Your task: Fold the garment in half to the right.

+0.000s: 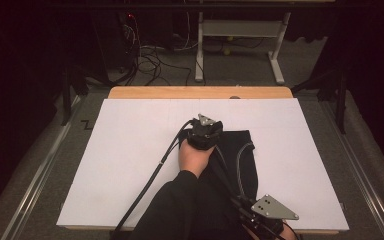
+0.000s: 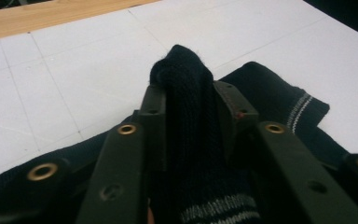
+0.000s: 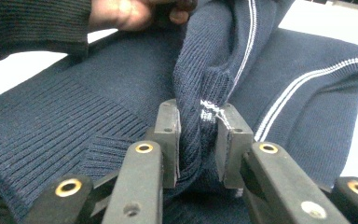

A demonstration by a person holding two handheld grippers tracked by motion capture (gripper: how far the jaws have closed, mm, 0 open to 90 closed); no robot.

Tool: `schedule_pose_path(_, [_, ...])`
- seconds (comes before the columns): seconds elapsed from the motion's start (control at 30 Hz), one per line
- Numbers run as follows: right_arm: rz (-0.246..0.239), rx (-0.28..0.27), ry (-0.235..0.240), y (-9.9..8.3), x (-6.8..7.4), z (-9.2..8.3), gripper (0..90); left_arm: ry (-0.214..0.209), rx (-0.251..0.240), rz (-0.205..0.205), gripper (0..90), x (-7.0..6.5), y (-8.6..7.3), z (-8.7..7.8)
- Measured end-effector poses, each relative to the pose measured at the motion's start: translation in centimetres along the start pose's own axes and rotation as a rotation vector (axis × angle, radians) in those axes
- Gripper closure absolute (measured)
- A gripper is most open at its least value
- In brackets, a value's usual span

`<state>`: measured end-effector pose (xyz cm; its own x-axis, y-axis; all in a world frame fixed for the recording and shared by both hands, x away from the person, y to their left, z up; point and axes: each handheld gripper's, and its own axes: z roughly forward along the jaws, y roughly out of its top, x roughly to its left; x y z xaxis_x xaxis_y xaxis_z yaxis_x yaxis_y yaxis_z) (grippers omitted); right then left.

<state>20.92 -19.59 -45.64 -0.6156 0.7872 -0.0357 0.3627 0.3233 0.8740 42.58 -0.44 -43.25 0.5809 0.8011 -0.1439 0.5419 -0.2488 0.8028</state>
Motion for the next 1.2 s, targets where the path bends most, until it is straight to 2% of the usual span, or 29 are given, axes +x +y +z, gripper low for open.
schedule_pose_path(0.2, [0.007,0.012,-0.008,-0.3,-0.1,-0.2,73.5,-0.019,0.000,-0.003,46.7,0.1,0.1,-0.2])
schedule_pose_path(0.43, [0.019,0.021,-0.011,-0.5,-0.2,-0.3,71.3,-0.041,-0.011,0.028,35.5,0.3,0.1,-0.9])
schedule_pose_path(0.57, [0.024,0.017,-0.015,-0.5,-0.1,-0.5,64.0,-0.047,-0.039,0.025,30.9,0.7,-0.1,-2.1])
schedule_pose_path(0.67, [0.033,0.006,-0.021,-0.4,-0.2,-0.7,58.2,-0.036,-0.039,0.029,26.7,1.2,-0.3,-2.9])
schedule_pose_path(0.93, [0.057,-0.055,-0.033,0.3,-0.8,-1.6,54.0,-0.032,-0.072,0.010,22.1,3.0,-2.0,-4.9])
schedule_pose_path(1.2, [0.057,-0.056,-0.037,0.3,-0.9,-1.4,53.6,-0.032,-0.090,0.001,20.3,5.1,-4.6,-7.0])
